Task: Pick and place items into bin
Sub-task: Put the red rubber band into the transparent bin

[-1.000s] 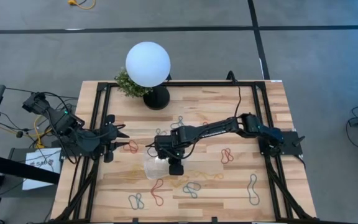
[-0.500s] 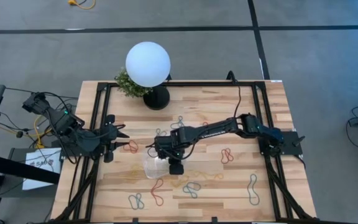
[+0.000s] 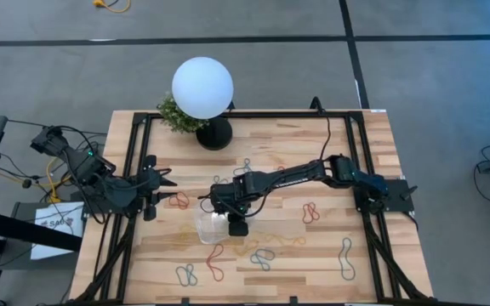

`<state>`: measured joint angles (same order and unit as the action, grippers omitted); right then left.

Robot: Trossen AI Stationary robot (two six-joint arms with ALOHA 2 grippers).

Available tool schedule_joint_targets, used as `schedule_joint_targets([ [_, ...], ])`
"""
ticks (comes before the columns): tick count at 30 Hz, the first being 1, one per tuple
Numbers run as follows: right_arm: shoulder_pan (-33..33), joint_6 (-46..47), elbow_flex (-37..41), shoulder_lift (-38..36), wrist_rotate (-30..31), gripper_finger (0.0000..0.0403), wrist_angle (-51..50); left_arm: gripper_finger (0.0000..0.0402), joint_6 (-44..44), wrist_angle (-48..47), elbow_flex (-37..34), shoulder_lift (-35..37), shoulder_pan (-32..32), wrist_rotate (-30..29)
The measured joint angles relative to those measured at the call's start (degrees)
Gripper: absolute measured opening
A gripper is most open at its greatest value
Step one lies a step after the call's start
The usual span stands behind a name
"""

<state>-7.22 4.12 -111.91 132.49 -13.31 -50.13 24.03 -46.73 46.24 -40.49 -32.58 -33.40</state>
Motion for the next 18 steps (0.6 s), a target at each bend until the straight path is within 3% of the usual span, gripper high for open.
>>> schedule_joint_targets([
  [11,1.21,0.42,-19.08,-3.09,-0.1,0.0066,-13.41,0.011,-0.25,1.15,0.0,0.0,0.0,0.08],
  [15,1.37,4.21,-21.57,-3.67,-0.14,0.0066,-11.0,0.011,-0.14,1.21,0.0,-0.02,0.0,0.04],
  [18,1.27,0.63,-22.99,-3.32,-2.06,0.0066,-15.9,0.011,0.84,1.22,0.0,-0.02,0.0,-0.12],
])
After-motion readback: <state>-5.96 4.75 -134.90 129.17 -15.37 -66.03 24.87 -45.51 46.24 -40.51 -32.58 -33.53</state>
